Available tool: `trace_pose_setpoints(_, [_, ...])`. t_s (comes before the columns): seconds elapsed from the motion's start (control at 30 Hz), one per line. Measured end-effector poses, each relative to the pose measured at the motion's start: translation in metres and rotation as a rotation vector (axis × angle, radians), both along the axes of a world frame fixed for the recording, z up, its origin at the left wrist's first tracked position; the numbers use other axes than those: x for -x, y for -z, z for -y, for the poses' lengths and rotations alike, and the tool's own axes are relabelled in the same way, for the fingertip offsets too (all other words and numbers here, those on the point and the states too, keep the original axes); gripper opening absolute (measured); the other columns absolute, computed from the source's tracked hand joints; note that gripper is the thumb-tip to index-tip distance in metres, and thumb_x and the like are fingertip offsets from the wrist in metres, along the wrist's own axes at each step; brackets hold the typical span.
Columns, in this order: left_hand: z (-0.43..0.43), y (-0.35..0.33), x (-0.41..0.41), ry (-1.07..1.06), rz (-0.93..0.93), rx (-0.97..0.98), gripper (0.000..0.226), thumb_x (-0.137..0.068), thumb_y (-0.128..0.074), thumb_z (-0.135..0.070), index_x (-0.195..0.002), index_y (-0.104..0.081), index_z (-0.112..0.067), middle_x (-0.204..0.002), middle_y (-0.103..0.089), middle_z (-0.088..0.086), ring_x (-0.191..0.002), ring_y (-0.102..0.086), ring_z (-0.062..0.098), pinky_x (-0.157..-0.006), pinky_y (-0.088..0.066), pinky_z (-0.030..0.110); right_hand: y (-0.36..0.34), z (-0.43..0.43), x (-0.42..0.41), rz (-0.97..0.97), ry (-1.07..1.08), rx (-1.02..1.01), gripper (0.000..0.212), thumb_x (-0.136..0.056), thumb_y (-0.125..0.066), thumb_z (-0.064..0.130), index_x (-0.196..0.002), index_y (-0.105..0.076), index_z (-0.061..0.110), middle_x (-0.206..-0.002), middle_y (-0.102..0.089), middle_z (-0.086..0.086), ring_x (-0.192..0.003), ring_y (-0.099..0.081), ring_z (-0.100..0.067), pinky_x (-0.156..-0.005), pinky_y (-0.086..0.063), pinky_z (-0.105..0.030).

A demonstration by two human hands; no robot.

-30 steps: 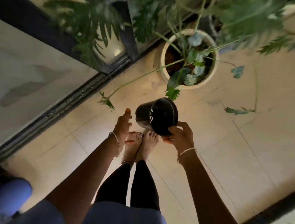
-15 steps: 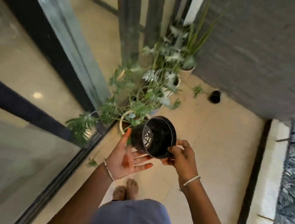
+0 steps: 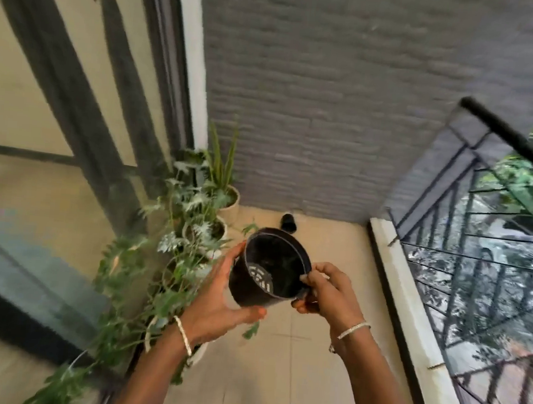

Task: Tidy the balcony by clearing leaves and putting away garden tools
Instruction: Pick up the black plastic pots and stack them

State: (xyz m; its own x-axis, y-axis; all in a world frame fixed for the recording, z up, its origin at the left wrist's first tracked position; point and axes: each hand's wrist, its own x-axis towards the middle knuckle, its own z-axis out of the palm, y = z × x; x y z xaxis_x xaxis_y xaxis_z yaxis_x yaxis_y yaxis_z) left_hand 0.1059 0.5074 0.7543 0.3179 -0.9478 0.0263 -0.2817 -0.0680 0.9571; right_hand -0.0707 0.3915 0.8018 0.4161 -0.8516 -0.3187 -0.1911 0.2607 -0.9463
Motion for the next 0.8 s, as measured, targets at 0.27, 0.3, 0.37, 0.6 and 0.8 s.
trace_pose_setpoints(0.27, [0.124,-0.028,0.048,0.007,0.327,0.131,0.128,-0.04,-0.085,-0.071,-0.147,-0.022,-0.042,-0.145,-0.039,-0.02,-0.133,-0.041,0.009,-0.106,-0.042,0.044,-0.011,0.089,0.054,0.073,0.155,-0.059,0.002,-0.088,-0.057,0.002,-0.087,-0.058,0.001,-0.052,-0.053,-0.012,-0.048,-0.059,-0.028,-0.053,-0.053,-0.032])
trace_pose_setpoints(0.3, [0.141,-0.026,0.055,0.006,0.329,0.136,0.128,-0.04,-0.086,-0.071,-0.147,-0.021,-0.042,-0.145,-0.039,-0.02,-0.134,-0.041,0.008,-0.106,-0.042,0.043,-0.011,0.103,0.061,0.073,0.169,-0.059,0.005,-0.088,-0.057,0.003,-0.084,-0.057,0.003,-0.051,-0.052,-0.011,-0.049,-0.059,-0.028,-0.053,-0.052,-0.032])
trace_pose_setpoints(0.37, [0.168,-0.024,0.069,0.003,0.281,0.151,0.127,-0.041,-0.088,-0.067,-0.146,-0.021,-0.044,-0.145,-0.039,-0.02,-0.133,-0.041,0.007,-0.107,-0.042,0.04,-0.013,0.128,0.072,0.082,0.182,-0.057,0.01,-0.089,-0.058,0.005,-0.08,-0.056,0.006,-0.051,-0.052,-0.01,-0.05,-0.058,-0.028,-0.054,-0.052,-0.032])
trace_pose_setpoints(0.6, [0.252,-0.007,0.1,-0.117,0.131,0.176,0.116,-0.04,-0.092,-0.053,-0.14,-0.034,-0.036,-0.133,-0.049,-0.017,-0.122,-0.047,-0.001,-0.096,-0.041,0.012,-0.017,0.226,0.107,0.072,0.178,-0.076,0.021,-0.097,-0.055,0.022,-0.097,-0.067,0.005,-0.061,-0.061,-0.009,-0.054,-0.061,-0.02,-0.056,-0.053,-0.03])
trace_pose_setpoints(0.8, [0.293,0.026,0.086,-0.29,0.036,0.072,0.111,-0.039,-0.093,-0.051,-0.135,-0.039,-0.037,-0.125,-0.051,-0.024,-0.116,-0.05,-0.006,-0.086,-0.041,0.005,0.02,0.312,0.111,0.014,0.25,-0.122,0.015,-0.094,-0.057,0.014,-0.097,-0.068,0.003,-0.061,-0.062,-0.008,-0.057,-0.061,-0.021,-0.05,-0.052,-0.026])
